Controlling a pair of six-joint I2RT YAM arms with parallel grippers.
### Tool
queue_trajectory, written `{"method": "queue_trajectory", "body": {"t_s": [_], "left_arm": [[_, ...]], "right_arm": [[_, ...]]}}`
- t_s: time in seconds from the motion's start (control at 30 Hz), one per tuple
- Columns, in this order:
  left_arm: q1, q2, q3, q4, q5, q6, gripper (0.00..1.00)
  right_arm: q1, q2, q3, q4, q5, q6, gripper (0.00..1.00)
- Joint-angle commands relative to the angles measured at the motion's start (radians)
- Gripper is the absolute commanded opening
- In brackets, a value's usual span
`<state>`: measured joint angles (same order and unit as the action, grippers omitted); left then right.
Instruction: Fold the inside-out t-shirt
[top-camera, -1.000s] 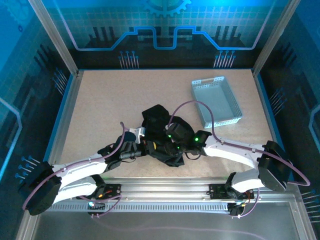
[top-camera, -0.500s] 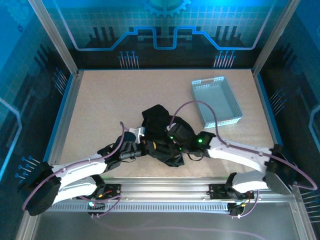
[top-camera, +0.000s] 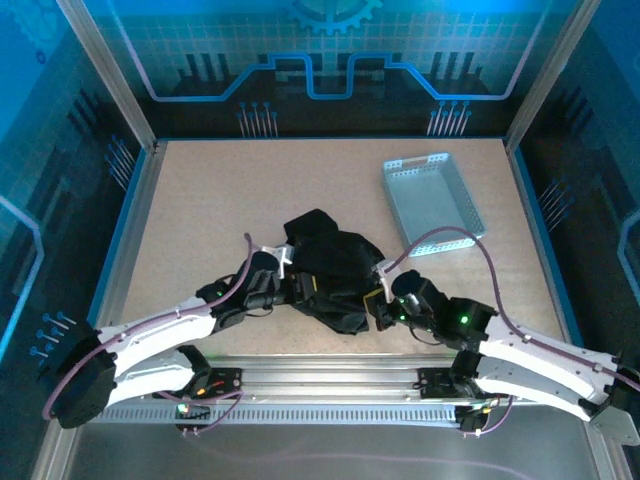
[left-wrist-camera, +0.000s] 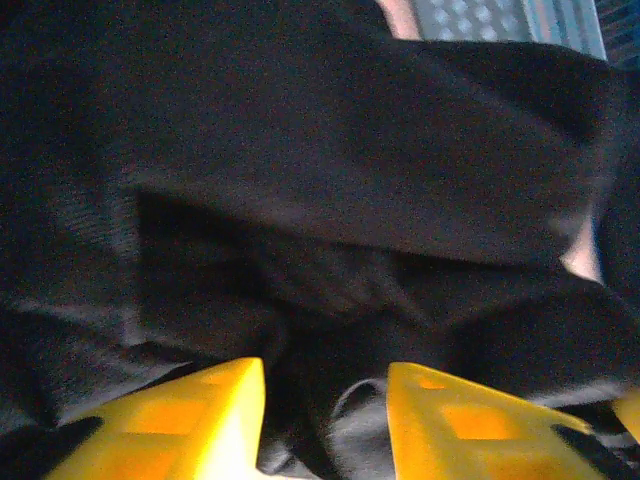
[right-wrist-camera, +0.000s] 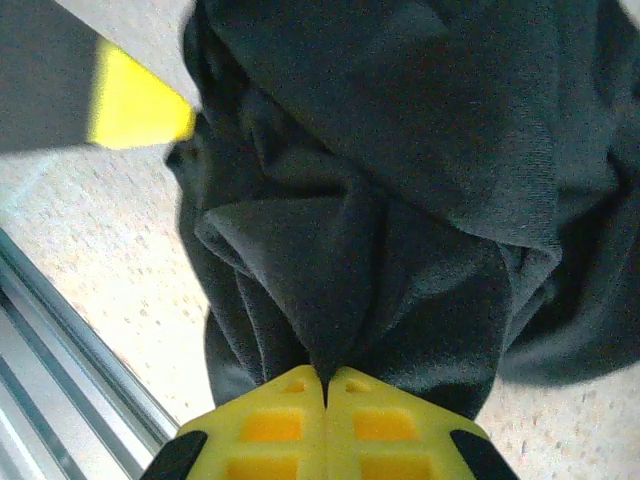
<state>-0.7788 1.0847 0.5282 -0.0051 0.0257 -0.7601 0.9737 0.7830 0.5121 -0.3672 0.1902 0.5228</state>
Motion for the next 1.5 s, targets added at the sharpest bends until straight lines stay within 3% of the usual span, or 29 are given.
{"method": "queue_trajectory", "body": {"t_s": [0.0,0.13,0.3,0.63,0.83,0.97,1.1,1.17,1.27,1.33,1.4,1.47], "left_arm": [[-0.106,-0.035,0.152,-0.226,-0.136,0.199,0.52],[-0.223,-0.019,0.225,-0.265,-0.188,0.341,0.61],[-0.295,0.121,0.292,-0.285,-0.201,0.435,0.64],[-0.298,0.282,0.353,-0.280,-0.343,0.434,0.63],[-0.295,0.293,0.351,-0.259,-0.399,0.402,0.44],[-0.292,0.282,0.341,-0.248,-0.399,0.387,0.20],[-0.289,0.234,0.317,-0.216,-0.332,0.394,0.01],[-0.285,0.190,0.290,-0.188,-0.288,0.395,0.00],[-0.245,0.095,0.228,-0.112,-0.130,0.372,0.00],[-0.205,0.031,0.187,-0.059,-0.016,0.342,0.00],[-0.171,-0.008,0.161,-0.021,0.087,0.316,0.00],[-0.149,-0.019,0.153,0.000,0.162,0.297,0.00]], "right_arm": [[-0.008,0.001,-0.035,0.107,-0.030,0.054,0.00],[-0.023,0.019,-0.033,0.128,-0.045,0.065,0.00],[-0.035,0.005,-0.004,0.123,-0.069,0.058,0.00],[-0.040,-0.073,0.019,0.129,-0.157,0.043,0.00],[-0.044,-0.070,0.017,0.126,-0.169,0.019,0.00],[-0.050,-0.073,0.013,0.096,-0.138,-0.010,0.00],[-0.068,-0.055,0.017,0.060,-0.092,-0.042,0.02],[-0.085,-0.032,0.017,0.064,-0.088,-0.064,0.03],[-0.116,0.011,0.021,0.091,-0.093,-0.100,0.06],[-0.145,0.036,0.031,0.099,-0.076,-0.103,0.14],[-0.179,0.057,0.049,0.092,-0.056,-0.090,0.30],[-0.197,0.067,0.068,0.089,-0.061,-0.093,0.34]]}}
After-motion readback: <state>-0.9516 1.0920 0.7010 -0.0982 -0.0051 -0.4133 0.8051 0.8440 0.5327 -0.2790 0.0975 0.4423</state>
